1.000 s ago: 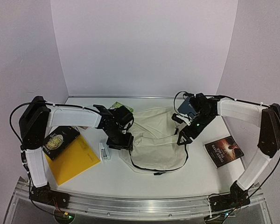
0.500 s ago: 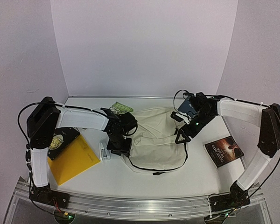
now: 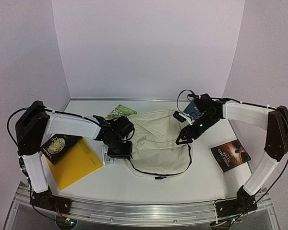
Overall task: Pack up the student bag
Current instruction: Unzip the student bag at the center of the board.
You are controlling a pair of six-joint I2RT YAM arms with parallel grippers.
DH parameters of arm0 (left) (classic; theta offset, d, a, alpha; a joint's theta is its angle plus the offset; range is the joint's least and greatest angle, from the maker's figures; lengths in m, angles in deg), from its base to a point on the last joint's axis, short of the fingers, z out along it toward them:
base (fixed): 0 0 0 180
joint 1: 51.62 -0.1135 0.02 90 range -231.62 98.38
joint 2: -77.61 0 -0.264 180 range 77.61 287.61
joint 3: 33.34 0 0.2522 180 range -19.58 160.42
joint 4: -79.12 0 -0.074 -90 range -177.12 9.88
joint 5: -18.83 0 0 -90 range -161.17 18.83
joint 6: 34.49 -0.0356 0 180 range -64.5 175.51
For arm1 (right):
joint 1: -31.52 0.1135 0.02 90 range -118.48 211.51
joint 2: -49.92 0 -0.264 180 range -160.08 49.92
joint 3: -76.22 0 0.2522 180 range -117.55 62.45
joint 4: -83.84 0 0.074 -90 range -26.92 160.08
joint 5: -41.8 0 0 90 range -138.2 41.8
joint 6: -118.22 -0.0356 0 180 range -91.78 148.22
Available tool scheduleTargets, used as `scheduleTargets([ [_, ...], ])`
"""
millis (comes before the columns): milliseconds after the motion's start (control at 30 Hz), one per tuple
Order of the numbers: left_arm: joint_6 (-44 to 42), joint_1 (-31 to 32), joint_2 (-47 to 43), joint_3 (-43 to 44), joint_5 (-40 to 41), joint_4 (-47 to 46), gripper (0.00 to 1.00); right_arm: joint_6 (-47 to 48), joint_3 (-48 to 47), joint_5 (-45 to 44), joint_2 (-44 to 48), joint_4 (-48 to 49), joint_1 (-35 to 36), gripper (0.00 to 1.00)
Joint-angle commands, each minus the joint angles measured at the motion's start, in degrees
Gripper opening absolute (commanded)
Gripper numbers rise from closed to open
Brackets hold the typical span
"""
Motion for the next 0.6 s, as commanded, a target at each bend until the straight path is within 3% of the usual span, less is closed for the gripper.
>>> scheduleTargets([
  [0, 0.44, -0.79, -6.44, -6.85, -1.45, -13.60, 0.00, -6.51, -2.90, 7.75, -2.38, 8.28, 2.59, 0.59],
  [200, 0.44, -1.93, -12.34, -18.94, -4.17, -32.43, 0.00, -11.24, -6.50, 9.94, -7.01, 13.26, 8.92, 0.54],
  [567, 2.61, -4.75, -12.40, -29.15, -13.31, -54.25, 0.00, -15.02, -10.30, 10.03, -16.49, 22.12, 17.50, 0.45],
])
